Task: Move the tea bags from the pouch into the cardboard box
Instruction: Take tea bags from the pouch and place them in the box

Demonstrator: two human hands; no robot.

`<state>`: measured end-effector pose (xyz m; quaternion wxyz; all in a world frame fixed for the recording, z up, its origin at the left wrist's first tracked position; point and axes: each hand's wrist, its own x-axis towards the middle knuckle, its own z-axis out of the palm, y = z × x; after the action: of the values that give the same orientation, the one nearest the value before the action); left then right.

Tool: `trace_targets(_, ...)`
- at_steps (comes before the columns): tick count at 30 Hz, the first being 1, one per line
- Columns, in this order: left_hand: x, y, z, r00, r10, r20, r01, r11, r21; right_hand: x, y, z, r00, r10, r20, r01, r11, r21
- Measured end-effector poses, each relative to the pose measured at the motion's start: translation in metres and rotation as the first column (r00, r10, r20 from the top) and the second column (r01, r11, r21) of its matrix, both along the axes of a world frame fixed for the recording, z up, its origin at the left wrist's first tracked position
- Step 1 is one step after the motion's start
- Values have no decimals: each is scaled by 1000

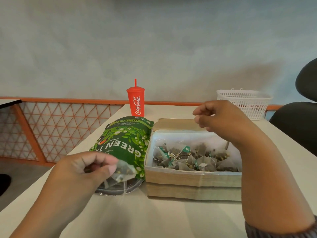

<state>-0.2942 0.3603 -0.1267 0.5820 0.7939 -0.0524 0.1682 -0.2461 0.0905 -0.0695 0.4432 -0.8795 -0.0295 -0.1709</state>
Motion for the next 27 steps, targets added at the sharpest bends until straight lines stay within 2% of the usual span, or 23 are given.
trace_targets(3,-1,-11,6,998,-42,44,51,975,-215,-14,20,11,976,215,12,-215,976,-18)
trace_targets(6,0,-20,10,997,-81,22,82,907,-412,-29,42,19,858,505,-96,-511,858,-57)
trace_targets(9,0,-31,13,994,-112,-11,82,793,-604,-34,60,19,761,627,-168,-645,759,-91)
trace_targets(12,-3,-38,14,987,-153,-41,80,706,-704,-29,71,13,794,598,-114,-608,777,-161)
trace_targets(15,-4,-37,13,973,-225,-44,117,654,-747,-25,73,12,820,571,-39,-571,811,-124)
trace_targets(21,-4,-37,9,958,-279,-72,148,691,-707,-22,68,13,843,537,40,-534,843,-59)
trace_targets(27,-7,-38,10,967,-234,-95,118,751,-650,-20,67,12,895,440,68,-438,898,-44)
